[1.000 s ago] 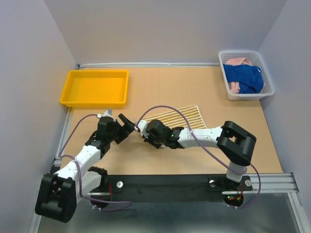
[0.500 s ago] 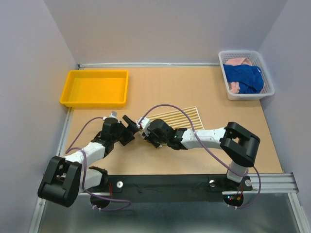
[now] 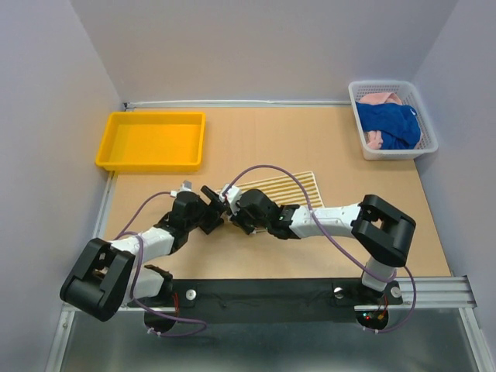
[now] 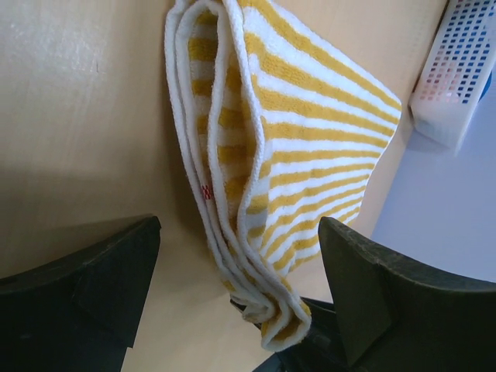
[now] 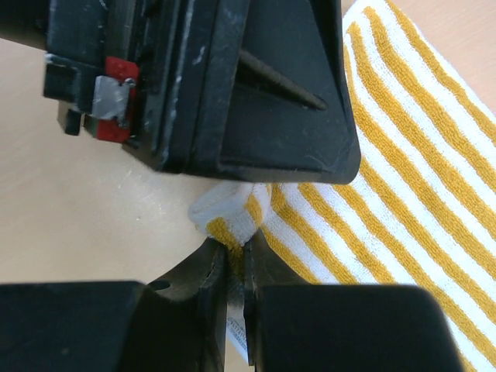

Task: Fold and stack the towels
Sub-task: Neatly place the folded towel into the bin

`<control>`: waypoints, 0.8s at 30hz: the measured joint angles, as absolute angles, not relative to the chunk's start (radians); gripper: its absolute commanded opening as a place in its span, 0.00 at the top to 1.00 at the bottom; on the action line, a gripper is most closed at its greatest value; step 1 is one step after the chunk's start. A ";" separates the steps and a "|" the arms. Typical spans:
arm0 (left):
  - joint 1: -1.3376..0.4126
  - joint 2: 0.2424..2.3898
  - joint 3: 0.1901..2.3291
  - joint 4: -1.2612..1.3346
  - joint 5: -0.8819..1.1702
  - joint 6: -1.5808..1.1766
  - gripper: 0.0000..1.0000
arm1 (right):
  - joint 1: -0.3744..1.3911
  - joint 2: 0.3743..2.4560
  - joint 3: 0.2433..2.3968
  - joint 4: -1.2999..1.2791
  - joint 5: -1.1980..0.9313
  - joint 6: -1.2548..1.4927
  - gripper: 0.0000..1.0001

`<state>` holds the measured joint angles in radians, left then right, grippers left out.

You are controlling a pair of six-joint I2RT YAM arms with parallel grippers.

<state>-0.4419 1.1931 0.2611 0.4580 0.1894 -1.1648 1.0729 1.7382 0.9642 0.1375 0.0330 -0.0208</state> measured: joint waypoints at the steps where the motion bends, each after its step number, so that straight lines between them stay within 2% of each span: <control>1: -0.445 1.199 0.261 0.466 0.181 -1.173 0.10 | 1.073 1.736 0.962 0.141 0.030 -0.019 1.00; 4: -0.452 1.216 0.261 0.483 0.148 -1.195 0.19 | 1.073 1.725 0.948 0.151 0.025 -0.018 0.99; 7: -0.458 1.231 0.261 0.491 0.119 -1.213 0.22 | 1.073 1.724 0.947 0.159 0.025 -0.017 1.00; 13: -0.479 1.266 0.263 0.524 0.089 -1.229 0.34 | 1.073 1.723 0.946 0.182 0.018 -0.017 1.00; 16: -0.492 1.283 0.263 0.534 0.080 -1.233 0.48 | 1.073 1.722 0.939 0.195 0.017 -0.014 1.00; 17: -0.496 1.289 0.263 0.535 0.078 -1.235 0.59 | 1.073 1.721 0.936 0.196 0.017 -0.013 1.00; 19: -0.497 1.293 0.263 0.533 0.076 -1.234 0.71 | 1.073 1.721 0.931 0.194 0.017 -0.010 0.99; 20: -0.497 1.293 0.264 0.533 0.073 -1.231 0.84 | 1.073 1.721 0.931 0.194 0.017 -0.010 0.95; 21: -0.497 1.292 0.266 0.533 0.073 -1.225 0.87 | 1.073 1.721 0.930 0.196 0.017 -0.010 0.87; 22: -0.498 1.292 0.271 0.533 0.073 -1.223 0.89 | 1.073 1.720 0.927 0.197 0.017 -0.007 0.77; 23: -0.498 1.291 0.284 0.514 0.070 -1.206 0.96 | 1.073 1.718 0.919 0.204 0.018 0.001 0.59; 24: -0.498 1.288 0.296 0.497 0.066 -1.192 1.00 | 1.073 1.714 0.911 0.208 0.018 0.001 0.50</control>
